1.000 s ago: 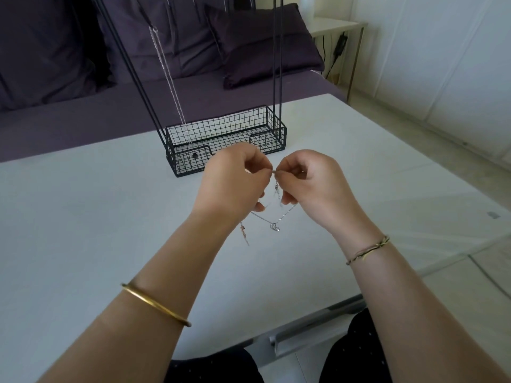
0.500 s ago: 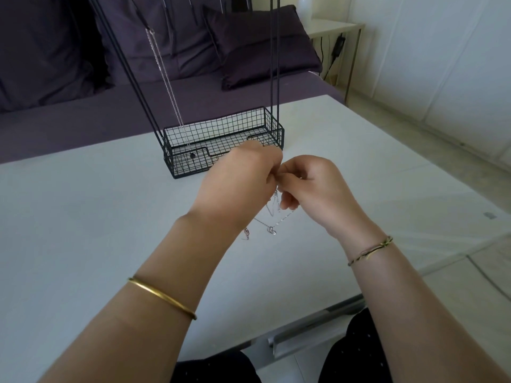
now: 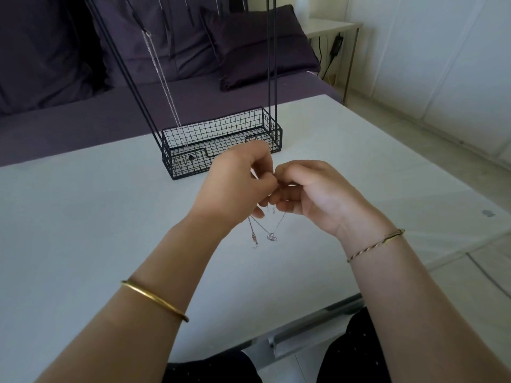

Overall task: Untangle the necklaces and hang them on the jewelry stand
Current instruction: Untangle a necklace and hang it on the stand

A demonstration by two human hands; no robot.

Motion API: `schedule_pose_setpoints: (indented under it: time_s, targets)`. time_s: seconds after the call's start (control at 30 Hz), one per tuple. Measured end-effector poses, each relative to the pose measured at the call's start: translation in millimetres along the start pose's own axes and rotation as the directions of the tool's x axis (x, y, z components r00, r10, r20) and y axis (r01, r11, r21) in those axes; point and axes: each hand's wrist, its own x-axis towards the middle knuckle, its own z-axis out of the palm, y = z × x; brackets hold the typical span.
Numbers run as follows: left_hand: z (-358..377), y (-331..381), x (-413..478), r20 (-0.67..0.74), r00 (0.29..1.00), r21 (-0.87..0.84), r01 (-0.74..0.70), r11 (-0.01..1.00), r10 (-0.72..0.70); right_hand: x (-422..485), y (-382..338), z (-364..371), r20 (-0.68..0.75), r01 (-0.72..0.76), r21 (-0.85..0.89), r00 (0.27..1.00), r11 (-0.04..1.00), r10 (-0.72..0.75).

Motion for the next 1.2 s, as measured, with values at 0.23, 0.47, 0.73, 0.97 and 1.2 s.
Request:
schedule_pose_setpoints:
  time_s: [0.23,0.47,0.73,0.97,1.2]
  targets:
    - [-5,-2,-2,0.065,0.998,-0.033,0.013,0.999,-0.011,-3,-3,-5,0.103,0.063,-0.091,0.993,0.994,-0.053]
    - [-4,0,0,0.077,0.997,0.017,-0.028,0.999,0.026,-3,-4,-4,0.079,0.107,-0.15,0.992,0.983,-0.096]
    - [-4,2,0,0.088,0.996,0.006,-0.02,1.0,0.02,-4,-5,-6,0.076,0.183,-0.339,0.983,0.923,-0.167]
    - [-9,0,-1,0.116,0.989,-0.183,0.108,0.977,-0.087,-4,-5,-7,0.081,0.203,-0.432,0.979,0.879,-0.187]
    - [-10,2,-6,0.136,0.991,0.042,0.013,0.999,-0.019,-4,-6,-5,0.06,0.271,-0.664,0.948,0.697,-0.311]
